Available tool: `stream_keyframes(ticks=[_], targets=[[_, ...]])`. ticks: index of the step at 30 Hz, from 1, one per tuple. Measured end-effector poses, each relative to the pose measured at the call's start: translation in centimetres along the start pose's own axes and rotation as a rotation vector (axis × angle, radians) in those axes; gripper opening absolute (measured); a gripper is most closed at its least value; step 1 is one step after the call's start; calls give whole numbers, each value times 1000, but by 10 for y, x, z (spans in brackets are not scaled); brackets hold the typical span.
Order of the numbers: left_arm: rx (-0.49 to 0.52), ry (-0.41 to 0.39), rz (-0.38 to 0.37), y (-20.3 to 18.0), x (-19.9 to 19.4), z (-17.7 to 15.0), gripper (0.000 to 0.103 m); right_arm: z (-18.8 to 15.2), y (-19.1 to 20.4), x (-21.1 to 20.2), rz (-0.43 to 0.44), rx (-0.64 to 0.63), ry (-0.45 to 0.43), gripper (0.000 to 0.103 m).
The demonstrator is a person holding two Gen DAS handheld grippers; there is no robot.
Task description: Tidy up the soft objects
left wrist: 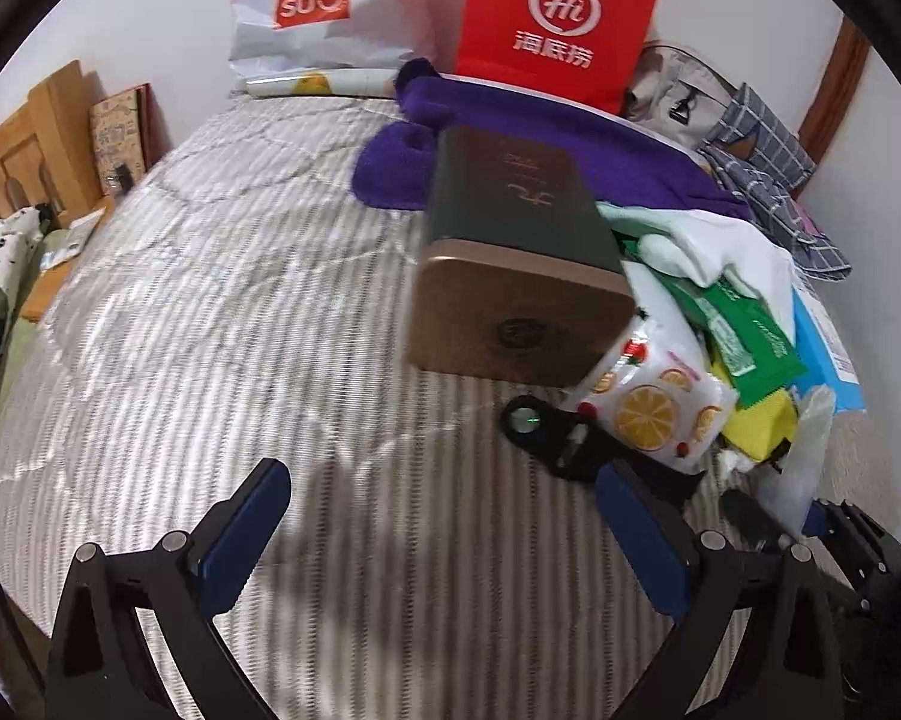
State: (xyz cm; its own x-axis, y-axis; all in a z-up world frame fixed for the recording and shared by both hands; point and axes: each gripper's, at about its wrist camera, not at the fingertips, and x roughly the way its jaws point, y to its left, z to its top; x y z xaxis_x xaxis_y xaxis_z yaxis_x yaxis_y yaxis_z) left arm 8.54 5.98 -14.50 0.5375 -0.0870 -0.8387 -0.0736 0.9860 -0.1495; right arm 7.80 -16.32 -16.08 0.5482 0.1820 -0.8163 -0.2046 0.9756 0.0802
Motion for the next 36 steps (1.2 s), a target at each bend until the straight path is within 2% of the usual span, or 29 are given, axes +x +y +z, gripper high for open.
stream_keyframes(ticks=[1, 2, 4, 7, 10, 14, 17, 21, 24, 25, 27, 28, 30, 32, 33, 34, 36], targets=[[1, 1, -14, -3, 1, 0, 102, -1, -5, -2, 6, 1, 4, 15], [2, 3, -29, -7, 3, 1, 102, -2, -10, -3, 19, 8, 8, 10], [3, 13, -60, -15, 6, 1, 102, -6, -25, -11, 50, 42, 5, 10], [-8, 37, -107, -25, 13, 2, 102, -12, -41, -20, 29, 54, -3, 9], [-4, 40, -62, -34, 21, 1, 91, -22, -59, -26, 19, 69, 6, 9], [64, 15, 62, -51, 27, 2, 79, -29, -78, -26, 19, 111, 15, 9], [98, 22, 73, -55, 25, -1, 71, -32, -87, -26, 28, 127, 12, 9], [82, 59, 85, -37, 15, -7, 73, -31, -92, -28, 33, 125, 2, 9], [77, 87, 139, -28, 13, -8, 70, -31, -95, -28, 46, 130, 1, 9], [64, 83, 126, -27, 12, -8, 70, -30, -95, -27, 53, 130, 3, 9], [-8, 68, 37, -24, 8, -5, 70, -29, -96, -27, 61, 129, -1, 9], [-18, 69, -8, -25, 7, -4, 71, -29, -96, -27, 64, 127, -1, 9], [-6, 75, -40, -34, 9, -4, 71, -29, -96, -29, 67, 120, -2, 9], [-10, 83, -46, -43, 15, -3, 79, -29, -97, -29, 70, 120, -1, 9], [-10, 76, -42, -47, 18, -2, 87, -30, -98, -29, 71, 120, 2, 9], [-10, 73, -30, -52, 20, -1, 91, -30, -98, -28, 71, 120, 5, 10], [22, 63, 5, -64, 24, -2, 92, -31, -99, -27, 71, 124, 8, 10]])
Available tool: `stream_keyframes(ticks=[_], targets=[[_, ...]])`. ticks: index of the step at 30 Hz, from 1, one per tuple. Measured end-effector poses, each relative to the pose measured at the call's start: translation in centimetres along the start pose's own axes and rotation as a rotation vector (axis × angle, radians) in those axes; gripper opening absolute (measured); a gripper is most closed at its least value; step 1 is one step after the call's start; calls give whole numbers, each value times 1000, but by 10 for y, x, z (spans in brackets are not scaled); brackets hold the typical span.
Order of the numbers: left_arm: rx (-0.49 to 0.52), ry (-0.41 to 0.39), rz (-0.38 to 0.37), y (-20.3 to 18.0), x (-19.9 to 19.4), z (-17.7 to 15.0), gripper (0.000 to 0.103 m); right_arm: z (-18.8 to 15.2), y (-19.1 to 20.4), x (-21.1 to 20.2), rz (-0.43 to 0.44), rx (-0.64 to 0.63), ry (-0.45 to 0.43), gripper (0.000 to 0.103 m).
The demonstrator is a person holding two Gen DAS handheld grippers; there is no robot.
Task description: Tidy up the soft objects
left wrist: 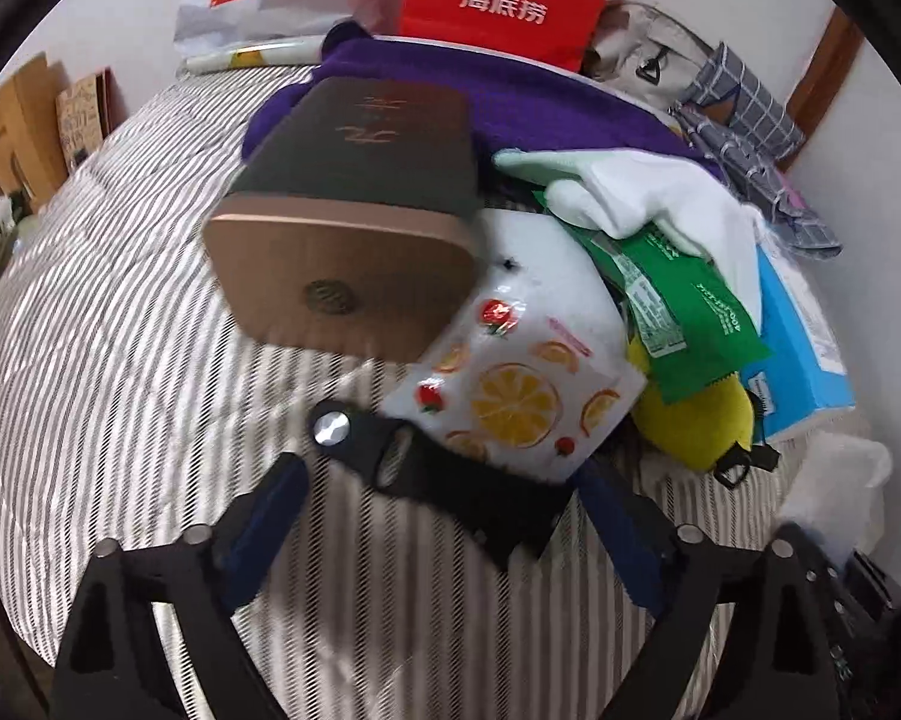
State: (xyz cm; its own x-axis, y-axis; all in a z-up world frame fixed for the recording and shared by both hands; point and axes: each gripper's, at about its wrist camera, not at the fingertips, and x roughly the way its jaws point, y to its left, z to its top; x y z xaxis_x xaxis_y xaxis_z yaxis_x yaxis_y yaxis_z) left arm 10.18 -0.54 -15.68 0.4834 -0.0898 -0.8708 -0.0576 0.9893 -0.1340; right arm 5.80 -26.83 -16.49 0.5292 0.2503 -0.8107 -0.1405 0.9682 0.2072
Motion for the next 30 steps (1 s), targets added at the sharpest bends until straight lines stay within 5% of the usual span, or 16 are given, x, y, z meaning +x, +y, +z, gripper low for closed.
stream_keyframes(ticks=[3, 8, 11, 14, 24, 27, 30], targets=[[92, -30, 98, -16, 3, -2, 80, 0, -1, 1, 3, -4, 2, 10], [128, -5, 32, -11, -8, -6, 60, 1, -4, 0, 5, -9, 3, 10], [113, 27, 34, 3, -15, -11, 61, 2, -6, -1, 7, -11, 1, 10], [131, 22, 93, 16, -22, -22, 48, 3, -7, -1, 13, -11, -1, 10], [82, -16, 117, 21, -19, -24, 47, 0, 0, -1, 16, -25, 7, 10], [85, -41, 115, 17, -18, -23, 26, -1, 2, -1, 11, -27, 7, 10], [109, -40, 108, 23, -22, -27, 22, -2, 2, -3, 1, -32, 8, 10]])
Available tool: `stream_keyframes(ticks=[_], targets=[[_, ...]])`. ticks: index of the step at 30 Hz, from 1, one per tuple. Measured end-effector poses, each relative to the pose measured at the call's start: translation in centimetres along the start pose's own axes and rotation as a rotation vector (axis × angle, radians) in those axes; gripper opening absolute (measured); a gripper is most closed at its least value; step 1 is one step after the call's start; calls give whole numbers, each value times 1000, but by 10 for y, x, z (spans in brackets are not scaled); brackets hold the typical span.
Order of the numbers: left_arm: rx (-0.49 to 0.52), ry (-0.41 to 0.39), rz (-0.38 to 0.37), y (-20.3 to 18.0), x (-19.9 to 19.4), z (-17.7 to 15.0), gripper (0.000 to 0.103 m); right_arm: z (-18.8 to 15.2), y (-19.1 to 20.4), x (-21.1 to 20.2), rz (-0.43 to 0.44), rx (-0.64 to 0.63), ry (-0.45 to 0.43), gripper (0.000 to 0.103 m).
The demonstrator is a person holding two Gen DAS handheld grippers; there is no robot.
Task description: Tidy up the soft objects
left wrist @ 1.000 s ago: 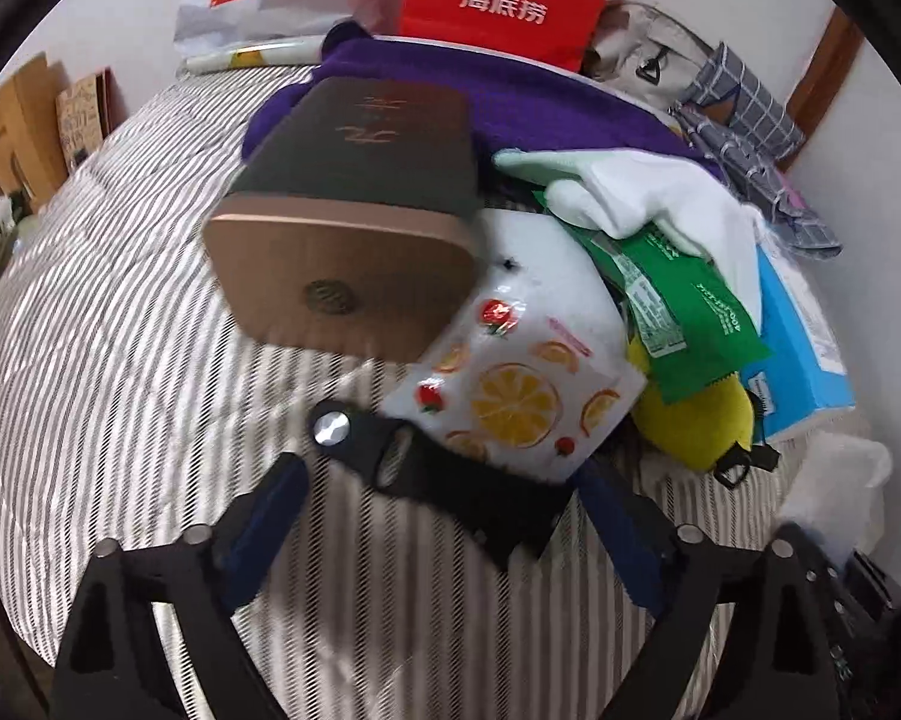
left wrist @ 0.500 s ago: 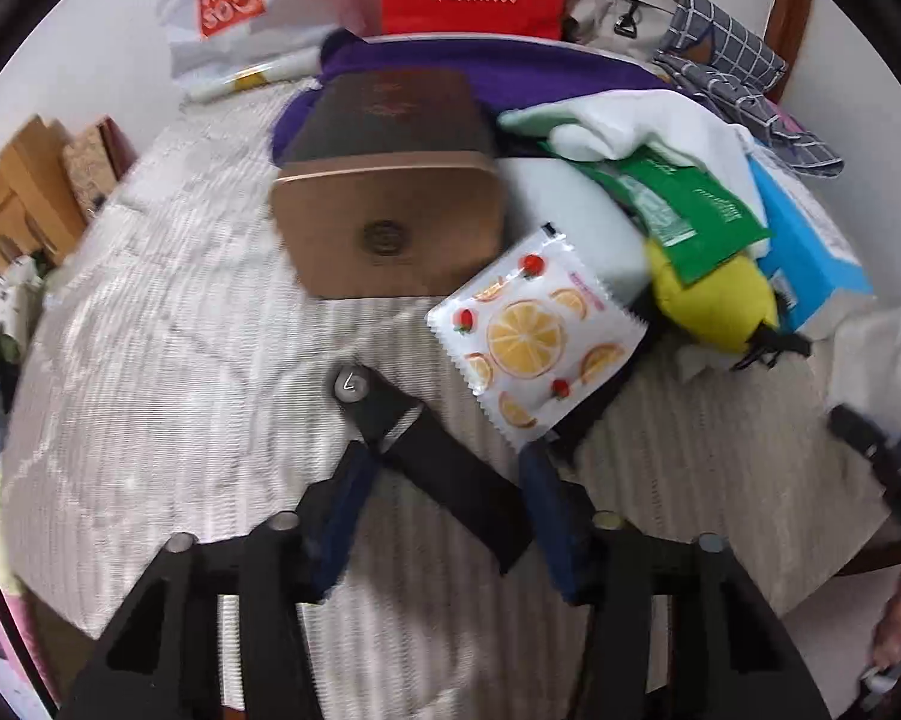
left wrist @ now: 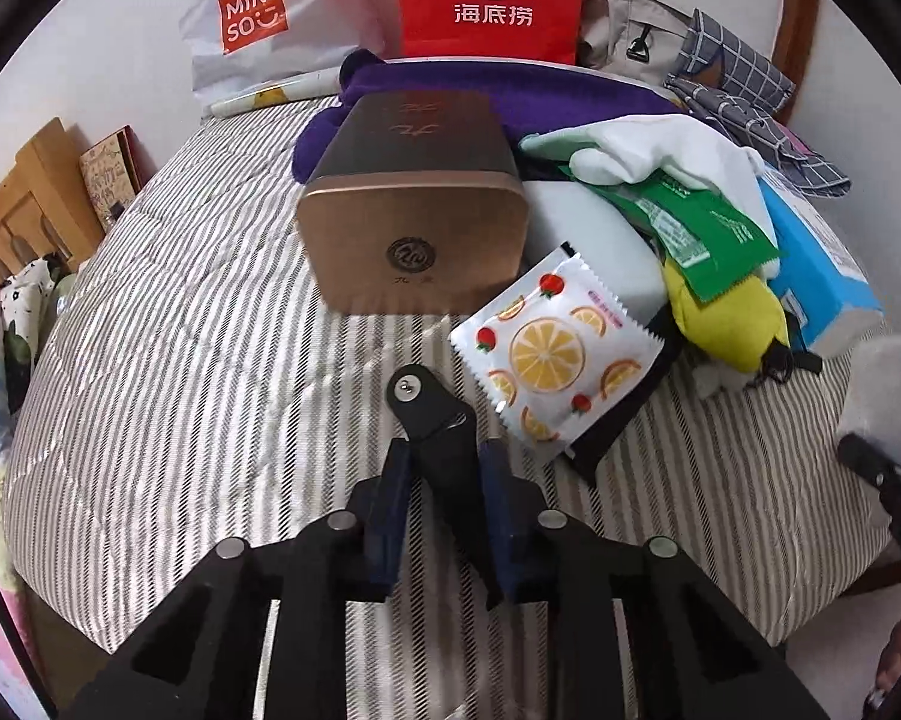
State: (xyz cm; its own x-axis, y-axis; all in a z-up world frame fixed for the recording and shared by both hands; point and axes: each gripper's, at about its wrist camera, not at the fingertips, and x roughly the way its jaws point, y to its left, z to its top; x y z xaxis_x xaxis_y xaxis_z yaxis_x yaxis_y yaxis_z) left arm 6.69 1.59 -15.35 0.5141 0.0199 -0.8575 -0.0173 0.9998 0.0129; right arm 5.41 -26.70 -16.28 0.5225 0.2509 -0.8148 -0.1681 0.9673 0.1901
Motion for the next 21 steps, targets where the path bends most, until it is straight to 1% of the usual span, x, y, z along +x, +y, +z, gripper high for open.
stream_keyframes(ticks=[2, 3, 6, 9, 11, 12, 15, 18, 21], targets=[[-4, 13, 0, 5, -2, -3, 30, -1, 0, -1, -7, -5, 1, 10], [-28, 29, 10, 9, -3, -4, 35, -2, 0, -1, -10, -3, 2, 10], [-35, 43, -18, 12, -4, -7, 43, -2, -2, -1, -12, 3, 4, 10], [-31, 24, 12, 7, -4, -10, 44, -2, -1, -2, -19, 1, 3, 10], [-35, 9, 5, 3, -4, -11, 32, -2, -1, -2, -21, 0, 3, 10], [-14, -1, -7, -2, -5, -11, 23, -2, 0, -2, -21, -1, 3, 10], [-1, -21, -15, -5, -5, -11, 21, -3, 2, -3, -21, -11, 1, 9], [-17, -19, -36, -1, -5, -11, 20, -2, 3, -4, -26, -17, -1, 9], [-27, -14, -57, 3, -5, -9, 20, 0, 3, -7, -17, -15, -6, 7]])
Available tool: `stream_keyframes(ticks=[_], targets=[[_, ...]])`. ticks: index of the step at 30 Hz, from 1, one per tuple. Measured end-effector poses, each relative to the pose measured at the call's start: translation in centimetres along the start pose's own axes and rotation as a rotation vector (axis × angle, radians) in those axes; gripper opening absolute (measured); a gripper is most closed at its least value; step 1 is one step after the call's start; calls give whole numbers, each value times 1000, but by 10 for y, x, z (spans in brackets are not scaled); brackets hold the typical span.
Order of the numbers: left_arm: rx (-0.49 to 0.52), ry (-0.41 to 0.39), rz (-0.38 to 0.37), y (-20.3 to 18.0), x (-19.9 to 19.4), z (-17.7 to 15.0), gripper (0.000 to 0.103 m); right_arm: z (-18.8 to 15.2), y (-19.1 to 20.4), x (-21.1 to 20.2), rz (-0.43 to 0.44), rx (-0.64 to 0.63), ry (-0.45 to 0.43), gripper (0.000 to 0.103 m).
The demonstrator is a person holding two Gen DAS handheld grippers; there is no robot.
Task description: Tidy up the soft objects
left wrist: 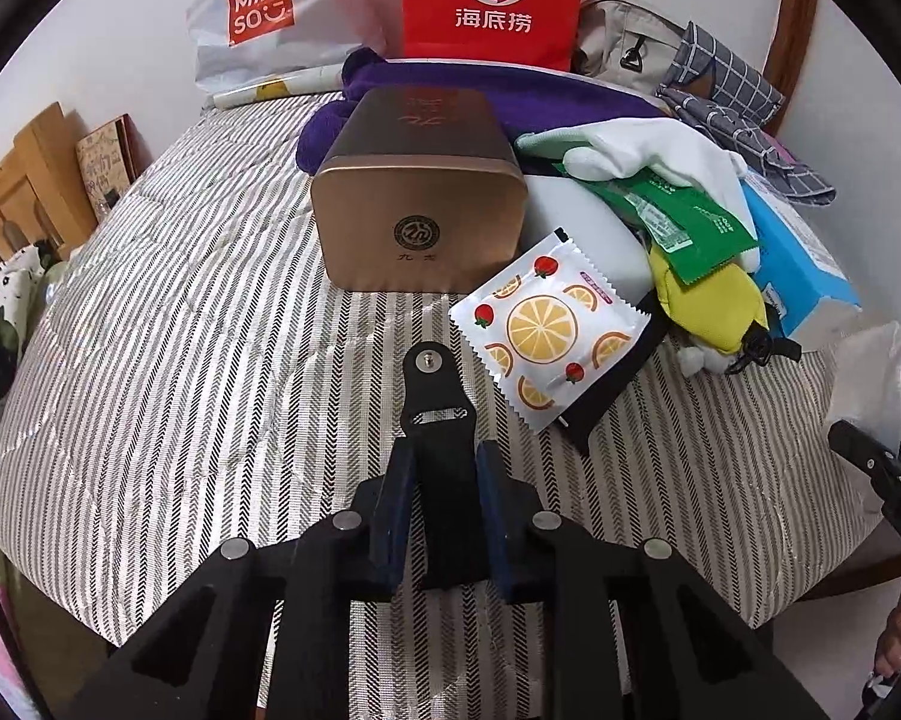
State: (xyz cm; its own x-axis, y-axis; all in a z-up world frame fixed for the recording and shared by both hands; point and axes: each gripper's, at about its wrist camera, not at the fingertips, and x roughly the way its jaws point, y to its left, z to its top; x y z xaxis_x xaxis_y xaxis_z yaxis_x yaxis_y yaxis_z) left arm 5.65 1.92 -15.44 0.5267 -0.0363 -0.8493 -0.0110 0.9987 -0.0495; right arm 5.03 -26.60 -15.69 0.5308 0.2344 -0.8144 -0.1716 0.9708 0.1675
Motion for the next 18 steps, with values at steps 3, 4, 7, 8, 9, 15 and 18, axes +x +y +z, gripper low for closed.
stream_keyframes(ticks=[3, 4, 7, 8, 9, 15, 18], targets=[[-16, 2, -17, 5, -2, 1, 20, 2, 1, -5, 0, -5, -5, 6], [-19, -2, -19, 7, -5, 1, 20, 3, 0, -7, 1, -6, -7, 5], [-14, -17, -25, 7, -12, 2, 20, 6, -2, -12, 9, 3, -15, 5], [-14, -20, -27, 8, -13, 2, 20, 7, -3, -13, 9, 8, -15, 5], [-19, -26, -29, 9, -16, 3, 20, 7, -5, -14, 9, 11, -14, 5], [-35, -56, -39, 15, -29, 7, 20, 8, -12, -23, 7, 33, -19, 4], [-43, -72, -45, 18, -36, 11, 20, 12, -11, -30, -1, 31, -27, 4]])
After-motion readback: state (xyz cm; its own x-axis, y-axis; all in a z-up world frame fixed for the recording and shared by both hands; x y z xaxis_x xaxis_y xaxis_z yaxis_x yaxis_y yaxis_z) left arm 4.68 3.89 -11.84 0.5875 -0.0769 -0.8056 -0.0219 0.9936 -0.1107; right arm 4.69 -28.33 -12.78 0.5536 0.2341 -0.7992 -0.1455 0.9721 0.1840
